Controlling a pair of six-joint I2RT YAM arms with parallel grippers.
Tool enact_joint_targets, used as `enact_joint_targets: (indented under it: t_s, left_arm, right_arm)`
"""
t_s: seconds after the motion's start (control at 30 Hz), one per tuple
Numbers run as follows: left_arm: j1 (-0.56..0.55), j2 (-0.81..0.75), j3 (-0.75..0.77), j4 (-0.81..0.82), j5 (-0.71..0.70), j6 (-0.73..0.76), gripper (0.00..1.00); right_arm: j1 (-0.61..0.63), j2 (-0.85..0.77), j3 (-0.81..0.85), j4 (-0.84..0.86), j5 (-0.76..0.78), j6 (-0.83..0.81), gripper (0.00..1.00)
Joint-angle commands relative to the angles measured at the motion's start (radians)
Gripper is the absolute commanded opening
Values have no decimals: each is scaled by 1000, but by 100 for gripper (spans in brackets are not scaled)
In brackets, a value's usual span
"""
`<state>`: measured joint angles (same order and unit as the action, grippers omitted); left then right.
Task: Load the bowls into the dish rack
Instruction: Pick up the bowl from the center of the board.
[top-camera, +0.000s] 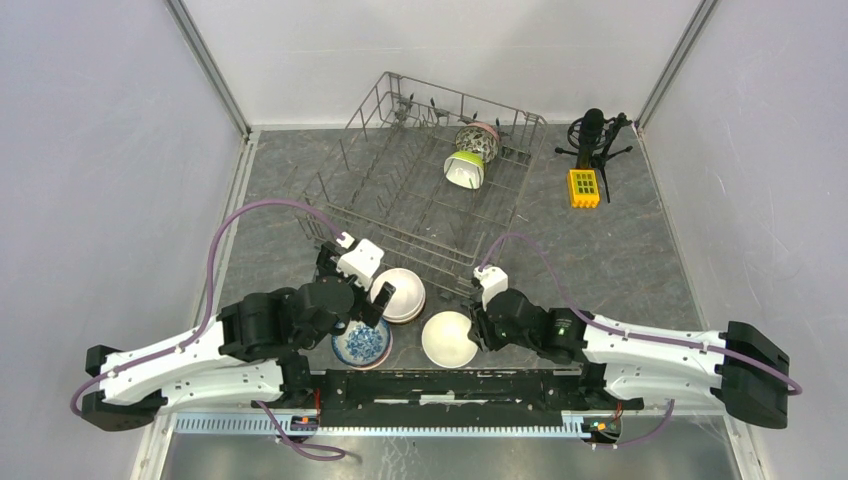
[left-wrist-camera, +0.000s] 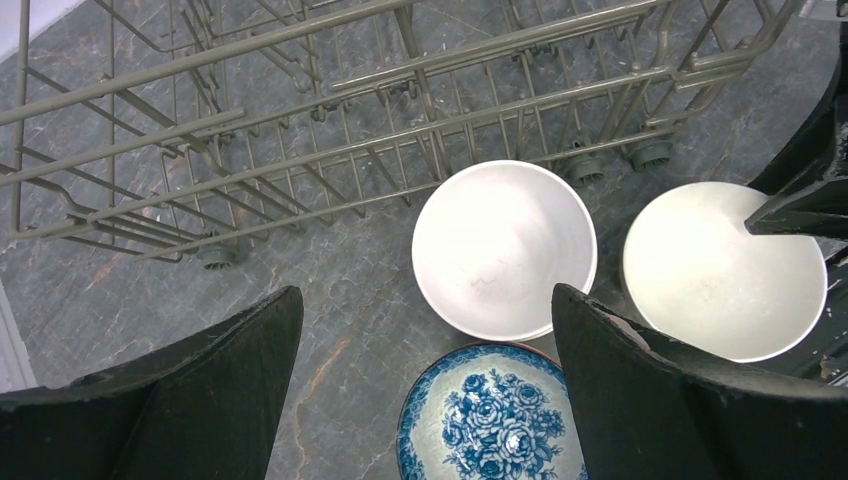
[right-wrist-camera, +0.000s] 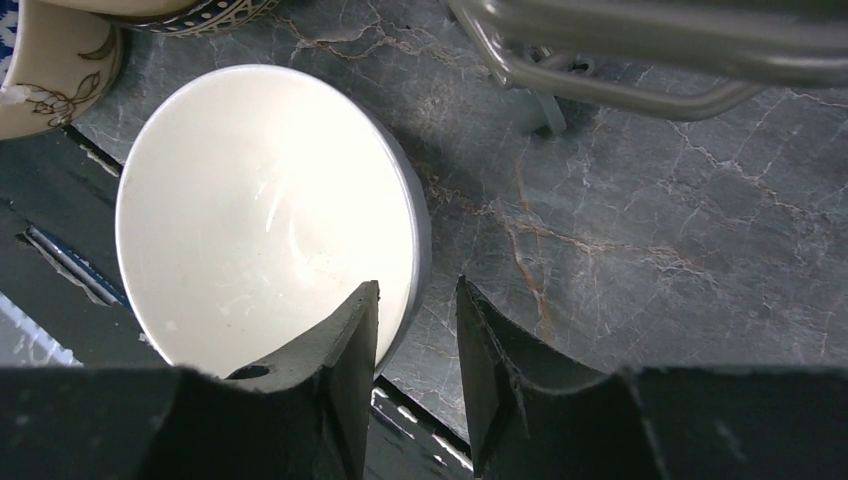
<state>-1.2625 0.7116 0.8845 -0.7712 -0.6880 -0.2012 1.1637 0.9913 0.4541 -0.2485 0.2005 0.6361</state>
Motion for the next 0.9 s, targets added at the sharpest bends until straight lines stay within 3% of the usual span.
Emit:
enact_joint_targets:
  t_s: [0.0, 0.17, 0.43, 0.57, 0.87]
  left_arm:
    - [5, -12, 36, 15, 10, -26, 100]
    - [5, -14, 36, 16, 15, -26, 100]
    - [4, -22, 36, 16, 18, -27, 100]
    - [5, -24, 36, 15, 18, -27, 100]
    - [3, -22, 35, 15, 18, -29, 100]
  right_arm:
    - [12, 18, 43, 2, 56, 15, 40]
    - [26, 43, 46, 11, 52, 18, 37]
    - [28, 27, 54, -2, 56, 11, 15]
    - [29, 7, 59, -21, 63, 3, 0]
    - [30, -79, 74, -31, 60, -39, 0]
